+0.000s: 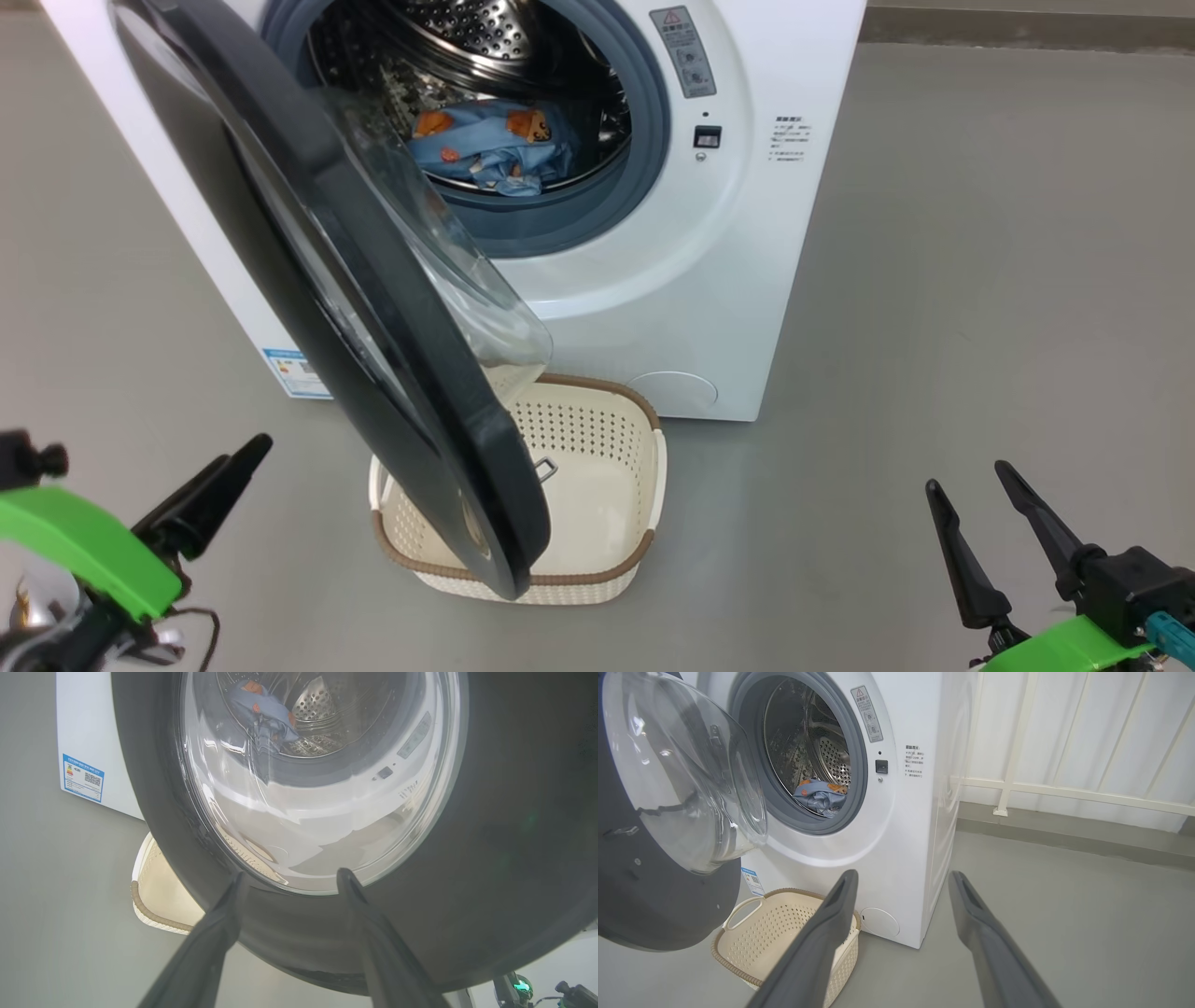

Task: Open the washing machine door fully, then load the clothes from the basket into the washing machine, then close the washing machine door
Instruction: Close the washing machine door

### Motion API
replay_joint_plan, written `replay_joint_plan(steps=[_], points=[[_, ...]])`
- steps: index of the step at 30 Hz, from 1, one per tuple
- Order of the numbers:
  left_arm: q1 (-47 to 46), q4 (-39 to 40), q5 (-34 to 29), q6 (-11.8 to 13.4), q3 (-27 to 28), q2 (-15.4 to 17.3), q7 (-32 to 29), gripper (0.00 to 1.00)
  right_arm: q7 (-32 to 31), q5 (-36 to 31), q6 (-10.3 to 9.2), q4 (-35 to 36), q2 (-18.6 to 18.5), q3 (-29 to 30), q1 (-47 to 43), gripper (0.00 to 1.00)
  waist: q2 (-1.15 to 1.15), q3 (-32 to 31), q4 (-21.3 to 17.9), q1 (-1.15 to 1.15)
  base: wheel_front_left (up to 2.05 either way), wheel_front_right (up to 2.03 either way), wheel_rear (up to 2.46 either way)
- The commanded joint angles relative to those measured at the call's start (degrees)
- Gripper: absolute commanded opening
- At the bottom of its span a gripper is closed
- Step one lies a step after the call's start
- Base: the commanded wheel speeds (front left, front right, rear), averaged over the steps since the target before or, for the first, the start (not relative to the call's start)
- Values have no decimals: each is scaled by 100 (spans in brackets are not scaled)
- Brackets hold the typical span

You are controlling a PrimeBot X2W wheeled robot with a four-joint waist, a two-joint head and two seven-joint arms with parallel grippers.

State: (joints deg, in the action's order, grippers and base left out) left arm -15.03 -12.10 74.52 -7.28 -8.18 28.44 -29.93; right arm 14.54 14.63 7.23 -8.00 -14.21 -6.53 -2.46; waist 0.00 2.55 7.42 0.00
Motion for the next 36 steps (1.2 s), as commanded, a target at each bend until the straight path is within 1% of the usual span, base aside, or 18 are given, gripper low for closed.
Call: replay_joint_plan(steps=[1, 2, 3, 9, 11, 17, 20, 22, 25, 31, 36], points=[[-56, 102, -107, -21, 171, 301, 396, 100, 46, 41, 25, 142, -128, -43, -14, 100, 0, -6, -42, 0, 0, 0, 0], [-56, 102, -107, -21, 171, 301, 396, 100, 46, 41, 25, 142, -128, -43, -14, 100, 0, -6, -42, 0, 0, 0, 0], [-10, 100, -165, -21, 93, 327, 582, 100, 46, 39, 25, 149, -127, -34, -20, 100, 0, -6, -55, 0, 0, 0, 0], [225, 12, -454, -21, -399, 451, 1862, 100, 46, 33, 25, 153, -128, 6, -35, 100, 0, -18, -154, 0, 0, 0, 0], [306, -15, -626, -21, -603, 528, 2349, 100, 46, 31, 25, 159, -124, 20, -44, 100, 0, -21, -194, 0, 0, 0, 0], [518, -251, -884, -21, -1154, 631, 3781, 100, 46, 28, 25, 168, -119, 75, -93, 100, 0, -49, -309, 0, 0, 0, 0], [554, -467, -1065, -21, -1371, 675, 4292, 100, 46, 30, 25, 170, -123, 127, -128, 100, 0, -59, -354, 0, 0, 0, 0], [558, -591, -1239, -21, -1465, 681, 4427, 100, 46, 27, 25, 180, -126, 155, -146, 100, 0, -58, -383, 0, 0, 0, 0], [558, -706, -1534, -21, -1364, 587, 4485, 100, 46, 30, 25, 188, -141, 200, -159, 100, 0, -60, -429, 0, 0, 0, 0], [844, -497, -2693, -21, -595, 156, 4491, 100, 46, 23, 25, 200, -139, 250, -189, 100, 0, -89, -561, 0, 0, 0, 0], [1204, -291, -3622, -21, -162, -176, 4492, 100, 46, 28, 25, 191, -137, 268, -207, 100, 0, -123, -713, 0, 0, 0, 0]])
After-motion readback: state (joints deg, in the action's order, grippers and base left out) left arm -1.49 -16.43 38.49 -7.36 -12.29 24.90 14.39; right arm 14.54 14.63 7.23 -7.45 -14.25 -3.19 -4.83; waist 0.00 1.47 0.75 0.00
